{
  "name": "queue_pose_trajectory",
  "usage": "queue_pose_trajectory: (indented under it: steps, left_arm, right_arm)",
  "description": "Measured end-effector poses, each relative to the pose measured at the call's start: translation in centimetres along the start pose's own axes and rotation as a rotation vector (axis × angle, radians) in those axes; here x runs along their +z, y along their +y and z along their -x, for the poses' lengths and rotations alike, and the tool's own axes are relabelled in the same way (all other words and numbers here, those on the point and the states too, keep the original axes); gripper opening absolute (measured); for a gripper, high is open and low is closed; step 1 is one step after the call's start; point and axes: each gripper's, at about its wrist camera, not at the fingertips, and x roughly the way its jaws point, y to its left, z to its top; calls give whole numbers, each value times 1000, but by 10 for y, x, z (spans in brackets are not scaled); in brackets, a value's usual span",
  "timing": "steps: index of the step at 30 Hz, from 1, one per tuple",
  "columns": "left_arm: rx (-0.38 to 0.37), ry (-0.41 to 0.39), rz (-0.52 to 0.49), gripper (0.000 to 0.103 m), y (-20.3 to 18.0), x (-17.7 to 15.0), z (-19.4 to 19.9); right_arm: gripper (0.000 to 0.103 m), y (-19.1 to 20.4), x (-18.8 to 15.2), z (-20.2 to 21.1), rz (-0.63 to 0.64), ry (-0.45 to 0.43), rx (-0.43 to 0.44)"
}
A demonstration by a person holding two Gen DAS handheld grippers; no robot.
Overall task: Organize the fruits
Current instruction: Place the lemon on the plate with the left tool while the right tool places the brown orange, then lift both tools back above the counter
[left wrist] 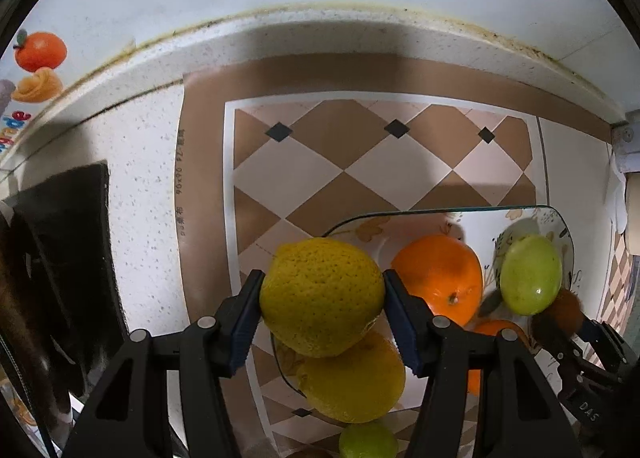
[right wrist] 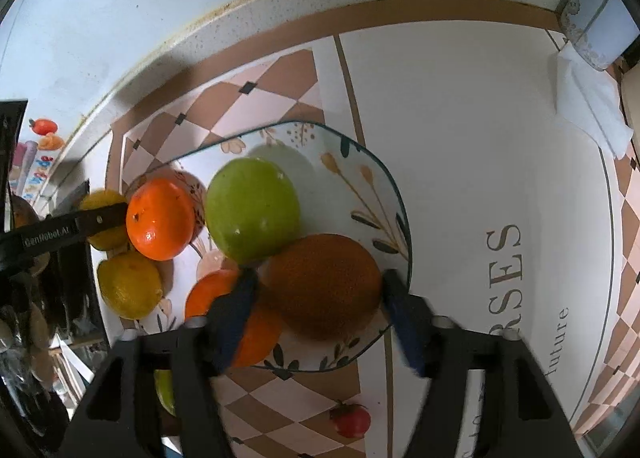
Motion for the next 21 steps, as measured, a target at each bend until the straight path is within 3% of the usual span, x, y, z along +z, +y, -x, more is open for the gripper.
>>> queue_pose_trajectory:
  steps: [1,3,5,12,21]
  left_arm:
    - [-4,-7,0,76,1,1,2]
    - [-10,-19,-2,91,4,2,5]
    - [-4,-34,-4,91,7,3,10]
    - [-6,-73,1,92,15,-13,31]
    - [9,-168,22,92,13,-67,63]
  right_arm:
    - [83,1,1,2,-1,-7,-5]
    - [88,1,3,6,-9,-14,-7]
    - [93,0,4,10,-16,-17,-22]
    - [96,6,-6,28,10,-38,-101]
    - [96,23,-38,55,72,-85,-152]
